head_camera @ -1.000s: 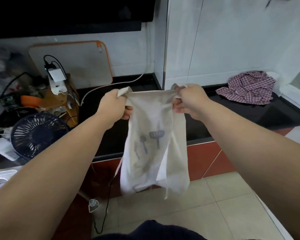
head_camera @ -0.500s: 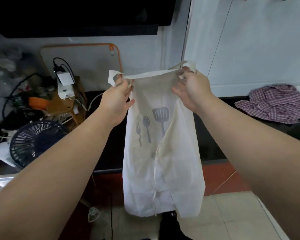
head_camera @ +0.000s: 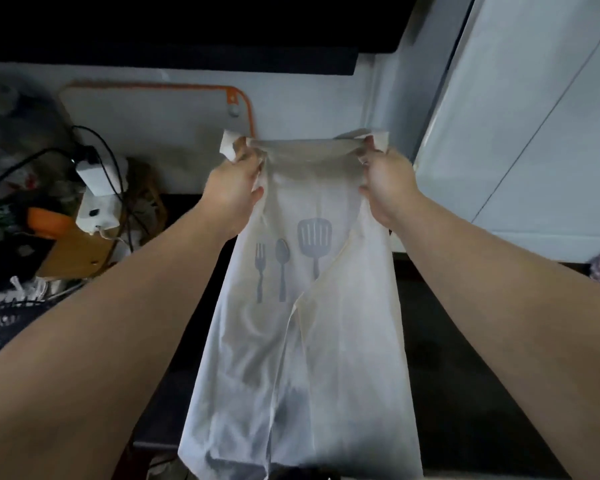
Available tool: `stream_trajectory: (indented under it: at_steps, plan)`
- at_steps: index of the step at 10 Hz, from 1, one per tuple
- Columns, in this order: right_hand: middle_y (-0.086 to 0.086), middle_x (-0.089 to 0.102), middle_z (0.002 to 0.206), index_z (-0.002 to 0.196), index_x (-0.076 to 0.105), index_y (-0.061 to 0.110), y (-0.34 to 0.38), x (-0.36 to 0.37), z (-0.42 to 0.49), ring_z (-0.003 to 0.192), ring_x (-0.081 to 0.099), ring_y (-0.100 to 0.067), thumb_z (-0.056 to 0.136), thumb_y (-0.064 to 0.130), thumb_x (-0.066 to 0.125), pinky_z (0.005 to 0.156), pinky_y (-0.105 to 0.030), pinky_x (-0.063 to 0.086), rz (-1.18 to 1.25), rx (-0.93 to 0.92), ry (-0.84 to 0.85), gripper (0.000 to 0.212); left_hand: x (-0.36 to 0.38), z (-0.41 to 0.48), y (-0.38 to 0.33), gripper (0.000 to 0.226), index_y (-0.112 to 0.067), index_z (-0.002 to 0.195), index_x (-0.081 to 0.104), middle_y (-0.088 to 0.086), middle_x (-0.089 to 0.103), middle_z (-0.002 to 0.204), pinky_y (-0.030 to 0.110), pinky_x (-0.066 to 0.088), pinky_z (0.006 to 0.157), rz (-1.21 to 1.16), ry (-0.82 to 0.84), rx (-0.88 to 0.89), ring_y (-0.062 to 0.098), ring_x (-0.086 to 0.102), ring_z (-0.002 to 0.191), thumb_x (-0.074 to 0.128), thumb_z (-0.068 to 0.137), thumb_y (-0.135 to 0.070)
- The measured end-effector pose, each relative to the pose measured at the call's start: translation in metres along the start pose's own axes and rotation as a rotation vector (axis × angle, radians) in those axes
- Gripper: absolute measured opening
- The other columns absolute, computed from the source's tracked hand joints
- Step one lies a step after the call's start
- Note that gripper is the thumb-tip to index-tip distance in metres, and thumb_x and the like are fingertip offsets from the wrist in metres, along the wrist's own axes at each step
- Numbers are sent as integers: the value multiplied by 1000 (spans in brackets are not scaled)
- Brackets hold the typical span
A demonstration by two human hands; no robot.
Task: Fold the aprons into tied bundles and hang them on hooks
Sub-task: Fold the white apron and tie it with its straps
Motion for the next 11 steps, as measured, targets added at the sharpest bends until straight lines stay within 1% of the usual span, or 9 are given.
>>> stream_trajectory:
  at_steps: [1, 2, 3, 4, 5, 7, 8, 10, 11]
  plan:
    - [13, 48, 81, 109, 47, 25, 20, 5, 33, 69, 46, 1, 100, 21, 42, 54, -8, 39, 6, -79, 32, 11, 10, 48, -19, 44, 0, 141, 38, -8, 50, 99, 14, 46, 72, 182, -32, 98, -3, 49, 79, 42, 102, -20]
    - [13, 57, 98, 123, 45, 25, 18, 10, 52, 89, 54, -3, 101, 21, 42, 73, -10, 42, 3, -120, 84, 23, 10, 65, -19, 32, -10, 129, 49, -13, 51, 89, 15, 44, 73, 331, 45, 110, -3, 49, 77, 48, 100, -21]
    - [2, 40, 139, 151, -5, 15, -28, 12, 63, 127, 42, -16, 91, 17, 60, 94, -19, 35, -353, -20, 207, 89, -6, 75, 26, 62, -19, 147, 27, -5, 53, 132, 27, 37, 99, 515, 209, -81, 10, 49, 122, 59, 95, -17]
    - [-5, 43, 136, 151, -7, 13, -78, 4, 59, 115, 50, -22, 88, 14, 61, 91, -36, 49, -454, 151, 156, 93, -37, 58, 60, 84, -19, 154, -1, -3, 40, 143, 26, 34, 96, 710, 141, -241, 18, 40, 133, 58, 95, -23]
    - [-13, 49, 130, 142, 31, -2, -94, 10, 37, 121, 48, -30, 95, 16, 53, 90, -33, 44, -673, 136, 279, 55, -60, 46, 82, 39, -20, 134, 48, -4, 50, 123, 25, 41, 84, 827, 131, -330, 13, 53, 101, 55, 97, -26]
    - [-15, 50, 134, 134, 47, 1, -145, 35, -31, 120, 50, -28, 97, 13, 49, 89, -27, 41, -860, 230, 550, 39, -127, 9, 147, 52, -4, 143, 39, 11, 54, 131, 31, 42, 82, 1016, -51, -484, 30, 54, 115, 49, 98, -27]
    - [-12, 48, 137, 138, 43, 5, -177, 37, -53, 125, 47, -26, 97, 18, 51, 96, -26, 37, -837, 262, 585, 44, -147, -13, 185, 34, -1, 117, 57, 15, 62, 107, 32, 44, 80, 1049, -41, -536, 33, 58, 100, 49, 97, -27]
    - [-6, 41, 143, 142, 41, 23, -218, 63, -84, 132, 40, -23, 91, 37, 58, 104, -25, 32, -872, 285, 709, 55, -144, -35, 200, 29, -6, 79, 65, 10, 61, 70, 27, 52, 52, 128, -81, -744, 21, 59, 54, 47, 96, -21]
    - [-4, 22, 151, 145, 28, 42, -230, 69, -89, 136, 30, -29, 82, 63, 57, 112, -34, 26, -965, 276, 704, 73, -129, -41, 201, 22, -7, 84, 69, 9, 70, 76, 27, 56, 57, 204, 193, -750, 19, 66, 62, 50, 95, -12]
Point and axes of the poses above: each hand's wrist, its own z-axis towards the middle knuckle, its own x-axis out of the palm, y = z × x, the point moved 4 cm from there along z, towards the middle knuckle
